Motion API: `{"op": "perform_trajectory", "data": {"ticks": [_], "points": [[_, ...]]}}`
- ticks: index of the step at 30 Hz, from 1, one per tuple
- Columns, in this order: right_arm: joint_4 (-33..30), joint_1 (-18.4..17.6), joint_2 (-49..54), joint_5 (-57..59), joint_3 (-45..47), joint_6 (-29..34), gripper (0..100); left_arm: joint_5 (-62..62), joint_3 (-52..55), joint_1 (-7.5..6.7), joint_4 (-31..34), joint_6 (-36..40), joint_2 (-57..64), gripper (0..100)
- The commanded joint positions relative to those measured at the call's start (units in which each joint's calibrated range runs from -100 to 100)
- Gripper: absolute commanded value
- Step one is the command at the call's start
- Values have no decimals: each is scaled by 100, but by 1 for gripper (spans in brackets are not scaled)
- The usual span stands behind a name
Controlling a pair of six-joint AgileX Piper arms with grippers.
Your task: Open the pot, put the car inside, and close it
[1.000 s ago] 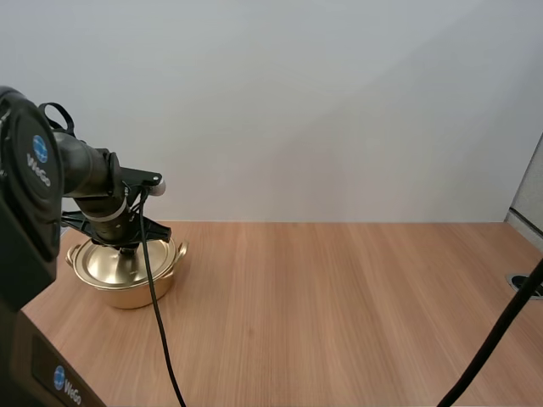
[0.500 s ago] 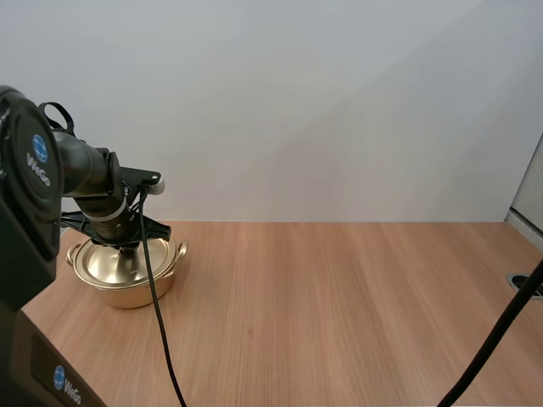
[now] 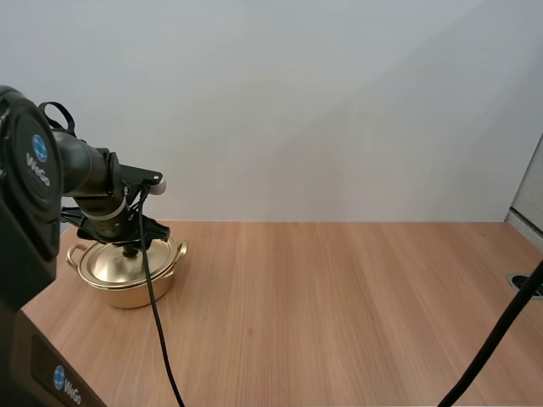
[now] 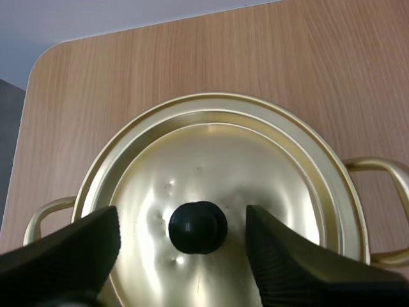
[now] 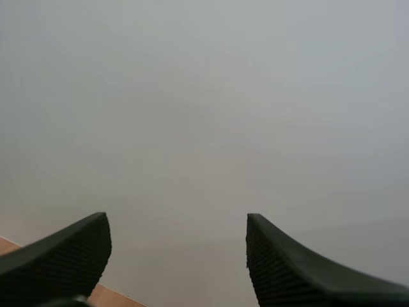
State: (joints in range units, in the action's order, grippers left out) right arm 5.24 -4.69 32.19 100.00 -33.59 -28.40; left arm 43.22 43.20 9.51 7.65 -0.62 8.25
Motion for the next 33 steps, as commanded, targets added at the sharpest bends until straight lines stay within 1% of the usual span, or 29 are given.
{"op": "perform_trajectory", "data": {"ticks": [1, 6, 8, 17, 20, 23, 26, 30, 33], "points": [[38, 3, 3, 0, 7, -10, 100, -67, -3, 0, 34, -8, 27, 100], [89, 3, 3, 0, 7, -71, 100, -496, -3, 0, 222, -31, 143, 100], [89, 3, 3, 0, 7, -71, 100, -604, -71, 0, 463, -31, 156, 100], [89, 3, 3, 0, 7, -71, 100, -281, -385, 0, 463, 184, 156, 100], [89, 3, 3, 0, 7, -71, 100, -135, -411, 0, 463, 44, 156, 100], [89, 3, 3, 0, 7, -71, 100, -36, -411, 0, 463, -364, 156, 100], [89, 3, 3, 0, 7, -71, 100, 52, -411, 0, 463, -491, 156, 100], [-17, 3, 3, 0, 7, -71, 100, 312, -647, 0, 463, -312, 156, 100], [-220, 3, 3, 0, 7, -71, 100, 594, -1269, 0, 463, 181, 156, 100]]}}
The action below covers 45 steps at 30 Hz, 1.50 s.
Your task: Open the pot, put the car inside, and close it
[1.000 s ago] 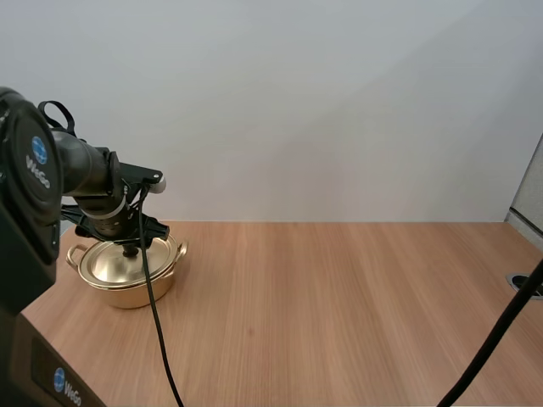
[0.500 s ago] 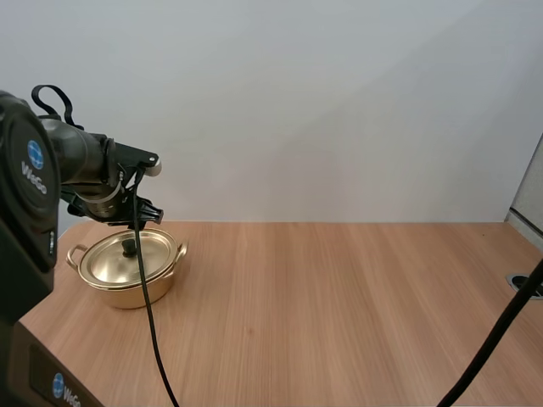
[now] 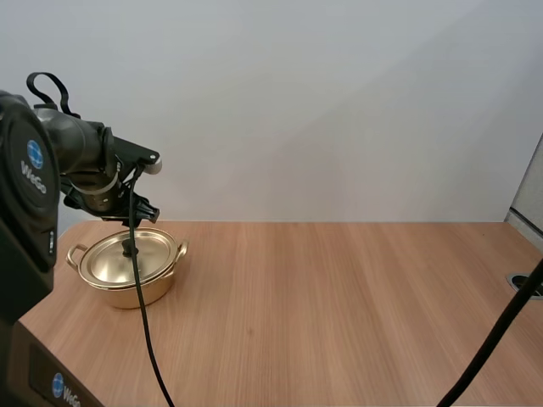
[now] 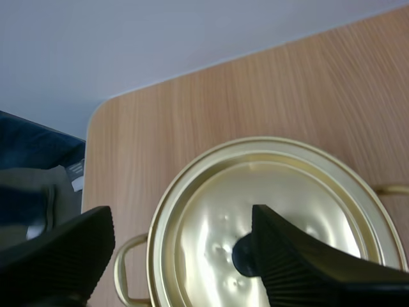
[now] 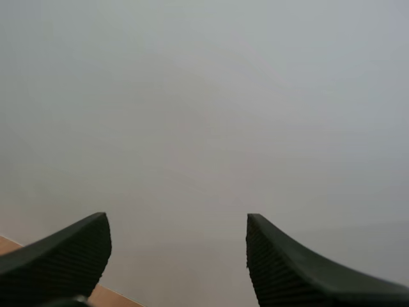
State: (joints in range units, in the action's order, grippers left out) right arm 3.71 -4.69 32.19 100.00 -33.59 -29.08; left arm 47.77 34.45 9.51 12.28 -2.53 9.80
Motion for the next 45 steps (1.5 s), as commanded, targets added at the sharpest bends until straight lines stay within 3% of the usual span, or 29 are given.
{"op": "perform_trajectory", "data": {"ticks": [1, 6, 7, 8, 9, 10, 11, 16, 18, 22, 25, 27, 30, 34, 40, 45], "points": [[-128, 3, 3, 0, 7, -2, 100, 326, -690, 0, -11, 526, 2, 100], [-499, 3, 3, 0, 7, -2, 100, 1601, -2256, 0, -580, 241, 2, 100], [-498, 3, 3, 0, 7, -2, 100, 1904, -2513, 0, -761, 215, 18, 80], [-498, 3, 3, 0, 7, -2, 81, 2352, -2822, 0, -948, 301, 28, 41], [-511, 3, 3, 0, 7, 77, 45, 2793, -3111, 0, -1103, 494, 61, 0], [-549, 3, -8, 0, 7, 215, 12, 3080, -3378, 0, -1274, 540, 96, 3], [-671, 3, -8, 0, 7, 437, 0, 3376, -3604, 0, -1567, 530, 161, 2], [-1452, 3, -8, 0, 132, 711, 0, 4227, -4196, 0, -2957, 306, 869, 0], [-1460, 3, 102, 0, 407, 816, 0, 4289, -4260, 0, -3326, 136, 1346, 0], [-1072, 28, 535, 0, 1392, 952, 0, 4289, -4245, 0, -3338, 48, 2333, 0], [-942, 59, 1033, 0, 2644, 1302, 0, 4326, -4129, 0, -3157, 59, 3059, 0], [-954, 59, 1356, -669, 3566, 1604, 0, 4324, -3918, 0, -3019, 59, 3448, 0], [-954, 59, 1828, -1906, 4844, 1897, 0, 4153, -3198, 0, -2792, 90, 3917, 0], [-977, 59, 2369, -3318, 6351, 1991, 0, 3464, -1376, 0, -2502, 354, 4236, 0], [-1228, 59, 2680, -4560, 7762, 1991, 0, 539, 1229, 0, -2434, 431, 4670, 0], [-1228, 59, 2680, -5433, 8650, 1991, 0, -1710, 2729, 0, -2384, 386, 5102, 0]]}}
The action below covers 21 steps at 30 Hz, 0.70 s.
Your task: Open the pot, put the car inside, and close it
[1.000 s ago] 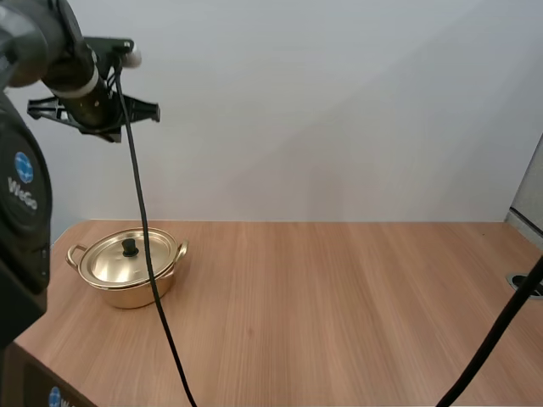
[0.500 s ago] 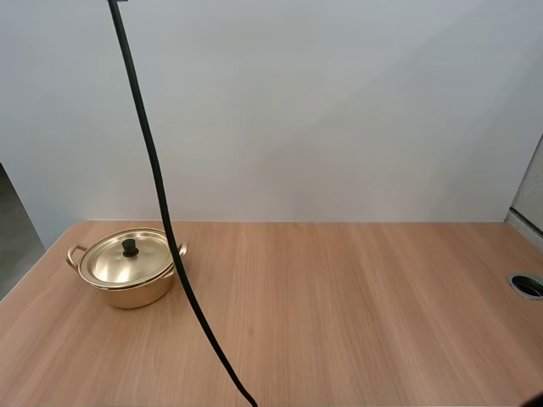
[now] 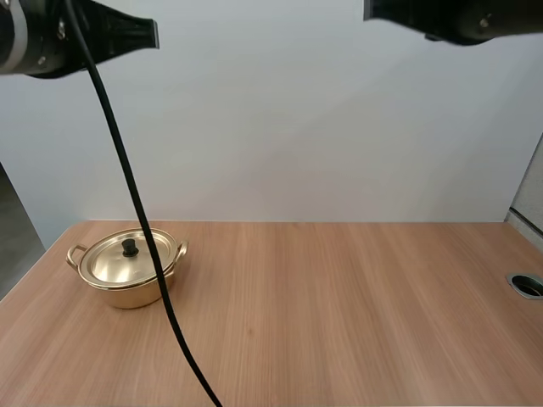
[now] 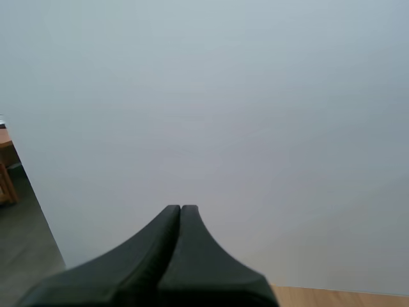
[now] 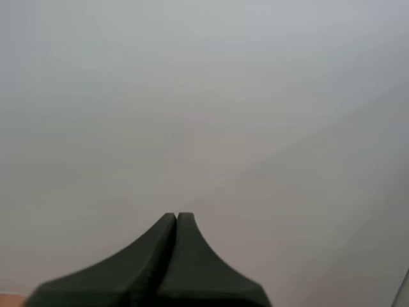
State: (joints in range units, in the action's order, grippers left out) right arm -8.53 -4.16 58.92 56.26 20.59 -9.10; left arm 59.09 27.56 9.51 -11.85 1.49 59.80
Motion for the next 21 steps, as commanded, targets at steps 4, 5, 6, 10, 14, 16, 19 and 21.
{"op": "perform_trajectory", "data": {"ticks": [4, 5, 6, 10, 14, 16, 19, 21], "points": [[-3, 6, 7, -2443, 4112, -7, 0, -4431, 4405, 0, 34, -76, 267, 0], [-3, 6, 7, -2788, 4315, -7, 0, -4530, 4617, 0, 34, -98, 267, 0], [-3, 6, 7, -3254, 4572, -7, 0, -4641, 4824, 0, 34, -125, 236, 0], [-3, 6, 7, -5056, 5385, -20, 0, -5189, 5492, 0, 34, -125, 236, 0], [-12, 6, -5, -5196, 5654, -20, 0, -5218, 5738, 0, 34, -125, 236, 0], [-12, 6, -5, -4625, 5686, -20, 0, -4923, 5750, 0, 34, -125, 236, 0], [3, 6, -5, -3824, 5686, -20, 0, -4695, 5750, 0, 34, -125, 236, 0], [3, 6, -5, -3805, 5686, -20, 0, -4737, 5750, 0, 34, -125, 236, 0]]}}
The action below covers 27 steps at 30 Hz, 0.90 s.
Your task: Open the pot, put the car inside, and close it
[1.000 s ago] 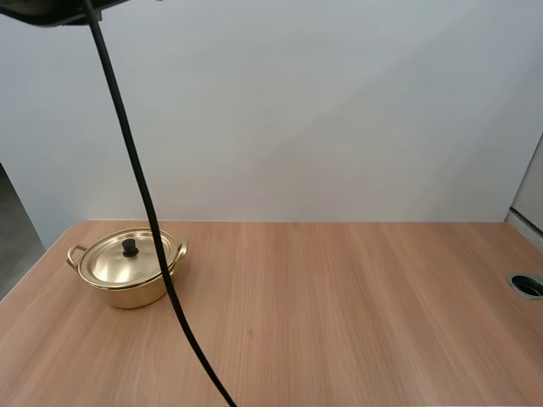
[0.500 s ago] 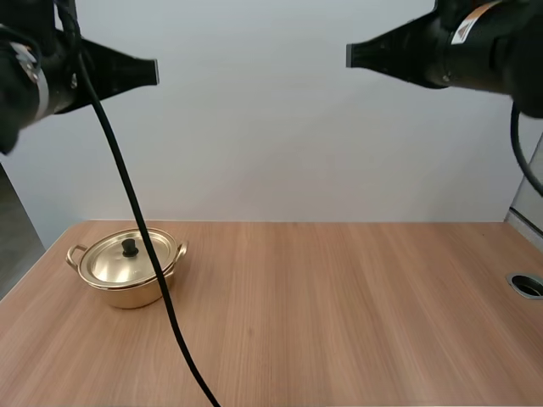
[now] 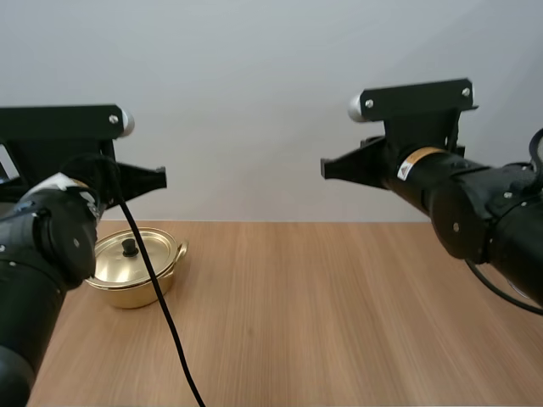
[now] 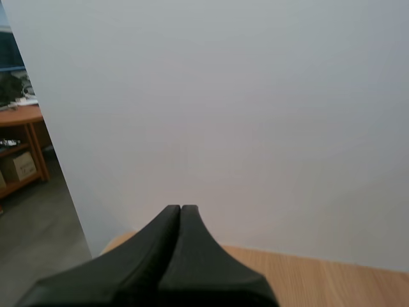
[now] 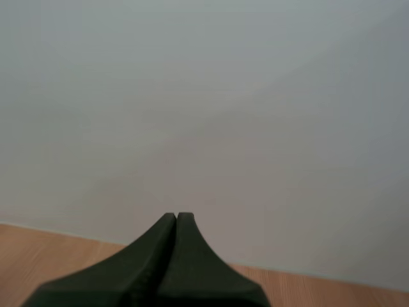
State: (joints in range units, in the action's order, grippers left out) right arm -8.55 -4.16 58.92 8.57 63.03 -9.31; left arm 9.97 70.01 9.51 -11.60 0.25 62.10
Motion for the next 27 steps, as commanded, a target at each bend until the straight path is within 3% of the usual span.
{"op": "perform_trajectory", "data": {"ticks": [1, 9, 13, 23, 27], "points": [[5, 6, -5, 965, 1443, 1, 0, 175, 1506, 0, 9, -1, 6, 0], [5, 6, -5, 965, 1443, 1, 0, 159, 1506, 0, 9, -1, 47, 0], [5, 6, 117, 929, 1471, 1, 0, 141, 1672, -8, 9, -1, 665, 0], [5, 6, 2431, 929, 2321, 1, 0, 100, 2742, -13, 9, -1, 2384, 0], [5, 63, 3017, 928, 2601, 1, 0, 100, 2986, -164, 9, -1, 2893, 0]]}}
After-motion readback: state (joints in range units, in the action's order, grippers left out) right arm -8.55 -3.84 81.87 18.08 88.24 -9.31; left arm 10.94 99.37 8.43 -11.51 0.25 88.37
